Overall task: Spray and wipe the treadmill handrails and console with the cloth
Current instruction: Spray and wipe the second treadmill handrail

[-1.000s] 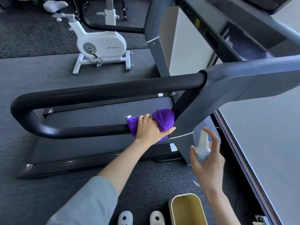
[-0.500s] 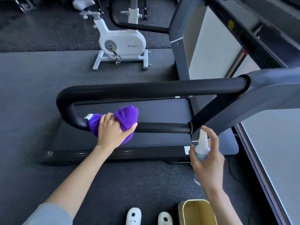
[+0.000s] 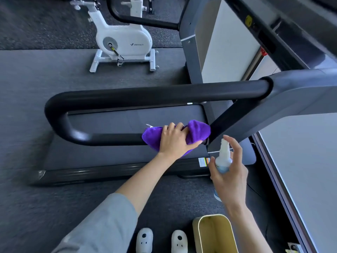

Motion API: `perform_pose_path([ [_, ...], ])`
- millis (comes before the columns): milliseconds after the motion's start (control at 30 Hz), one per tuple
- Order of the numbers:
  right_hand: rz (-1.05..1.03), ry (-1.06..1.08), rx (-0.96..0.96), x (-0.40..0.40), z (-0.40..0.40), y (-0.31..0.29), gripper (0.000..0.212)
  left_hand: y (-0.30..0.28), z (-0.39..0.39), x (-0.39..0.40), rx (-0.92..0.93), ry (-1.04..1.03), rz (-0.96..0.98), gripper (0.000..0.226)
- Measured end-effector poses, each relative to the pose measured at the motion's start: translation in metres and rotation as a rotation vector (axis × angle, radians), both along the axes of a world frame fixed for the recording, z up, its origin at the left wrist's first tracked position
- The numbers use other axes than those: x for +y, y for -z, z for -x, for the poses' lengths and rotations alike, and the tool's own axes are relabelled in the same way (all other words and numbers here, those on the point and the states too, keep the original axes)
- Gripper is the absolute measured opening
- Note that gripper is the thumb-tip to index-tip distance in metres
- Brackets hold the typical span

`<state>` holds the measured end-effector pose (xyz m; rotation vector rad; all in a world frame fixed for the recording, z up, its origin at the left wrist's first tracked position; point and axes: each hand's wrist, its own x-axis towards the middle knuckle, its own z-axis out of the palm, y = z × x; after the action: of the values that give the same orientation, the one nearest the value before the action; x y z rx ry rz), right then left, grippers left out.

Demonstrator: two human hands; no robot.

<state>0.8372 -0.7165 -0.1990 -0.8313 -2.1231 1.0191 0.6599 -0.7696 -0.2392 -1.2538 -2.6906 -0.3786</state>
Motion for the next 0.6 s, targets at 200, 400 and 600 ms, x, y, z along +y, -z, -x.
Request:
perform_pose_path([
  [200,-0.014,-0.027,0.0,-0.005,0.004,-0.001,0.066,0.001,0.023,-0.081,0.144,-0.144,-0.108,0.053],
  [400,-0.019,-0.065,-0.014,-0.008,0.008,-0.006,0.067,-0.013,0.053,-0.145,0.132,-0.347,-0.063,0.066],
  [600,-0.044,-0.087,0.01,-0.019,0.017,-0.016,0.069,-0.025,0.046,-0.161,0.012,-0.469,-0.297,0.048],
])
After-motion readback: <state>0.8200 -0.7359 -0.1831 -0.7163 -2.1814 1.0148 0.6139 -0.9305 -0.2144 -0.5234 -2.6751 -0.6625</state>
